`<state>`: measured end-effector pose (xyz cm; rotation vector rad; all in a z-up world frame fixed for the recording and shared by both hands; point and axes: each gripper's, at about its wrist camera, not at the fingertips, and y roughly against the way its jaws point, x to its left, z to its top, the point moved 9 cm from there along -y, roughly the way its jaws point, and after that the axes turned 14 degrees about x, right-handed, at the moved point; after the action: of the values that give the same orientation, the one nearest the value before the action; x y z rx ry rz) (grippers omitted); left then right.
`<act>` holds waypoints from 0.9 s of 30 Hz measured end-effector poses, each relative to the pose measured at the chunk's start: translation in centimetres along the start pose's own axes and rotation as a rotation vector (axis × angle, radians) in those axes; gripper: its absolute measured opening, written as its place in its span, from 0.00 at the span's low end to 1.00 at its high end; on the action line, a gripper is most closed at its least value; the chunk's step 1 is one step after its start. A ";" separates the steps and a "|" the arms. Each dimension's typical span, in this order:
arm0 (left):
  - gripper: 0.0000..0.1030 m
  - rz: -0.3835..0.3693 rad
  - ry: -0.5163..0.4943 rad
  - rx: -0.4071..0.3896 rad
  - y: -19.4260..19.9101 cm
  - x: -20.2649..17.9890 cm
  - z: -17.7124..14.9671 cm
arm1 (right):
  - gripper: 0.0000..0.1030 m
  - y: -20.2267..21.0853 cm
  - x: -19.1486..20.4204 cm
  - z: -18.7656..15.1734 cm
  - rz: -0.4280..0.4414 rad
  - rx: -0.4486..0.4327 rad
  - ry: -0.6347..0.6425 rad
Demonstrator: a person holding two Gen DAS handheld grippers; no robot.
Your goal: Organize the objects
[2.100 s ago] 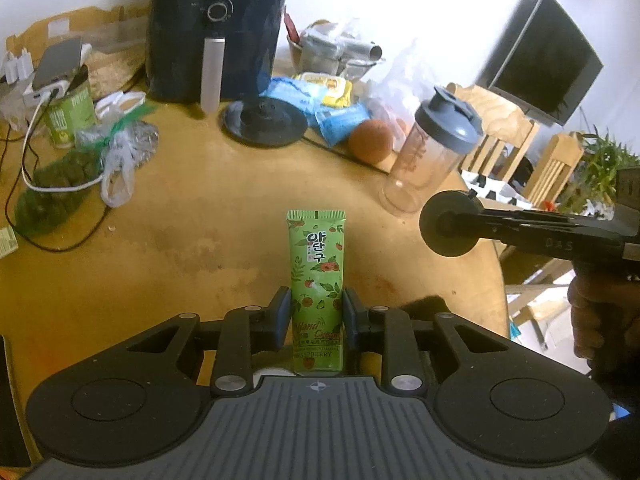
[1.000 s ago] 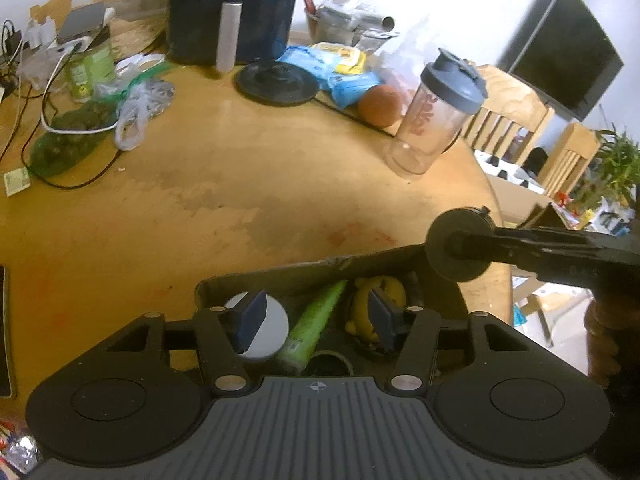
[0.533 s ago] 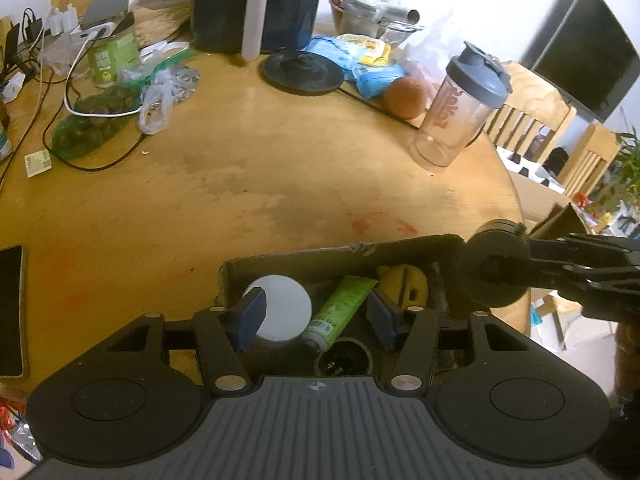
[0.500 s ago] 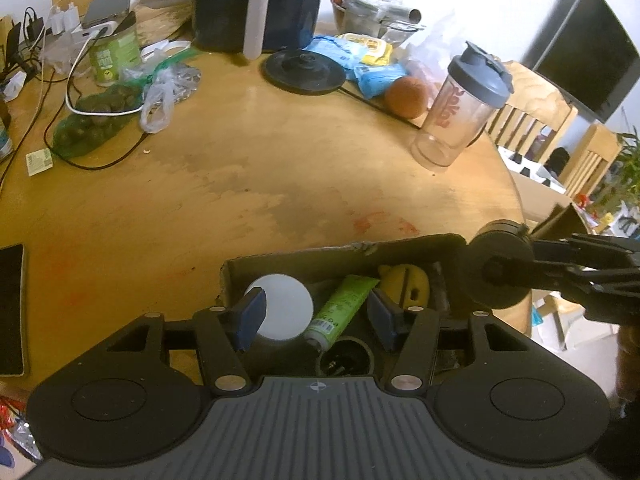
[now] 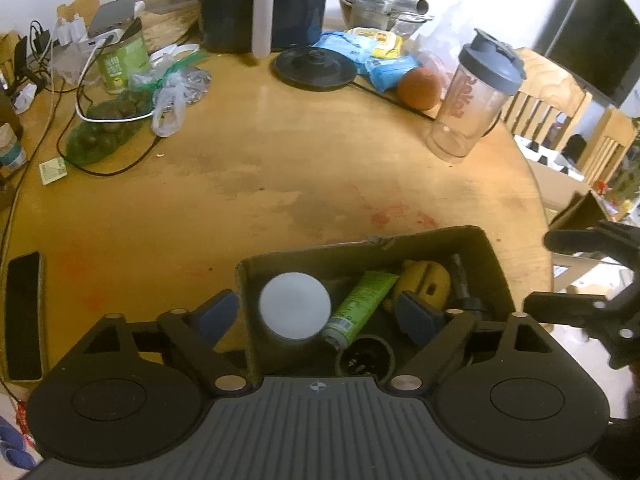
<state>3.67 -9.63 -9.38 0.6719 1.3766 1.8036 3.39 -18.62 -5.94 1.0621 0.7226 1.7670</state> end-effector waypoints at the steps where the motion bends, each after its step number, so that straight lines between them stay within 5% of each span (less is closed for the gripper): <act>1: 0.91 0.010 0.007 -0.010 0.1 0.2 0.1 | 1.00 0.0 -0.1 0.1 -0.009 -0.002 0.000; 5: 1.00 0.071 0.010 -0.036 0.5 0.7 0.5 | 1.00 0.2 -0.3 0.6 -0.065 -0.018 0.003; 20: 1.00 0.336 -0.125 -0.186 3.7 -0.6 2.6 | 1.00 3.0 -0.2 4.2 -0.475 -0.202 0.123; 24: 1.00 0.271 -0.097 -0.127 3.2 -0.5 2.4 | 1.00 3.0 -0.2 4.4 -0.452 -0.173 0.077; 27: 1.00 0.243 -0.067 -0.063 2.5 -0.2 2.0 | 1.00 2.2 -1.1 3.9 -0.355 -0.051 -0.059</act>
<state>4.73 -9.03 -6.39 0.8894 1.2316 1.9853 6.17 -20.42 -2.79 0.8858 0.7728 1.4368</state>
